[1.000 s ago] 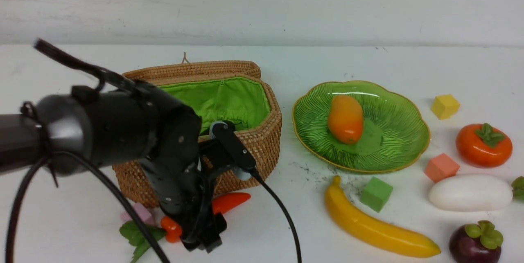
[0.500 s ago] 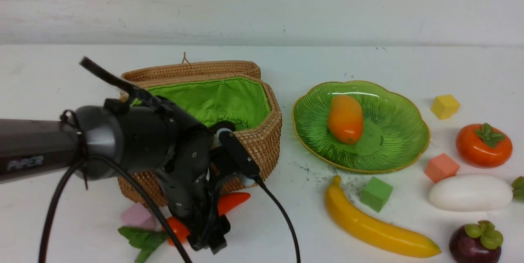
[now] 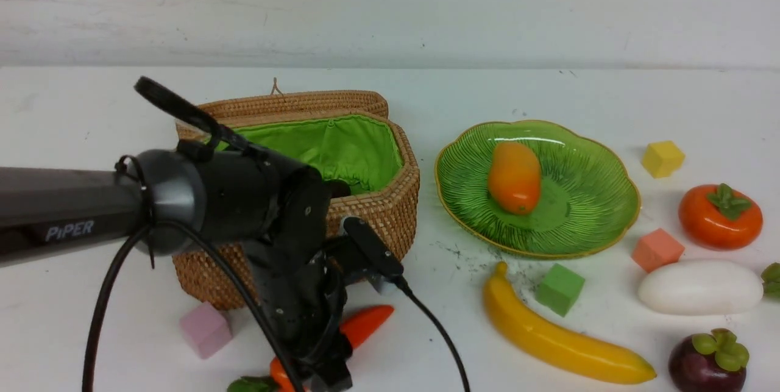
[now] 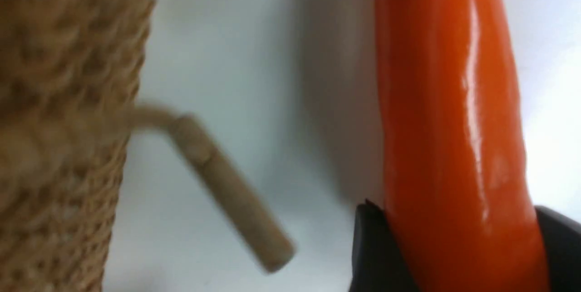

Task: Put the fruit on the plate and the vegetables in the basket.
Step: Use the left arm to grab a carrot and put it into the left basket, then use the right arm to grab a banana and put it into the right plate

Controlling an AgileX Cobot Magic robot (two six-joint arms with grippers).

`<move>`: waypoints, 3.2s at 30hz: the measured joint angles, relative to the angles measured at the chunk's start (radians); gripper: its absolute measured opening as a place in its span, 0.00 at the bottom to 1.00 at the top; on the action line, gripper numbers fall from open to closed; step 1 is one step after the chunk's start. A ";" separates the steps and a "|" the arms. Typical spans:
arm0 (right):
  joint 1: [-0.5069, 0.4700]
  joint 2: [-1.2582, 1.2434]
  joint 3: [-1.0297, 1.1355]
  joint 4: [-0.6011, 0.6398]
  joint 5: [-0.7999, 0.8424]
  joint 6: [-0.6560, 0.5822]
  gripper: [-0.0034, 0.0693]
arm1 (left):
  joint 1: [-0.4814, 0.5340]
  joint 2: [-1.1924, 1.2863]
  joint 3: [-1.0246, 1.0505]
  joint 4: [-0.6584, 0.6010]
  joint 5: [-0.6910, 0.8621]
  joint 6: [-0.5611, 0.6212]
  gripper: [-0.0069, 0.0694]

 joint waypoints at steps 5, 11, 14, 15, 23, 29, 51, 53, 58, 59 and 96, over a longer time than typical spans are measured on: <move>0.000 0.000 0.000 0.000 0.000 0.000 0.38 | 0.000 -0.028 -0.085 -0.025 0.092 0.029 0.60; 0.000 0.000 0.000 0.000 0.000 0.000 0.38 | -0.002 -0.135 -0.178 -0.002 0.254 0.210 0.60; 0.000 0.000 0.000 0.000 0.000 0.000 0.38 | -0.002 -0.191 -0.226 0.088 0.256 0.302 0.60; 0.000 0.000 0.000 0.000 0.000 0.000 0.38 | 0.001 -0.207 -0.243 0.134 0.236 0.318 0.60; 0.000 0.000 0.000 0.000 0.000 0.000 0.38 | 0.086 -0.212 -0.282 0.386 -0.061 0.256 0.60; 0.000 0.000 0.000 0.000 0.000 0.000 0.38 | 0.114 -0.104 -0.282 0.416 -0.107 0.234 0.60; 0.000 0.000 0.000 0.000 0.000 0.000 0.38 | 0.115 -0.254 -0.282 0.258 0.014 0.178 0.89; 0.000 0.000 0.000 0.000 0.000 0.000 0.38 | 0.115 -0.361 -0.282 0.175 0.026 0.170 0.83; 0.000 0.000 0.000 0.000 0.000 0.000 0.38 | 0.115 -0.634 -0.285 -0.047 0.164 0.018 0.58; 0.000 0.000 0.000 0.000 0.000 0.000 0.38 | 0.115 -0.682 -0.285 -0.070 0.222 -0.039 0.51; 0.000 0.000 0.000 0.000 0.000 0.000 0.38 | 0.115 -1.389 0.554 -0.140 -0.199 -0.471 0.07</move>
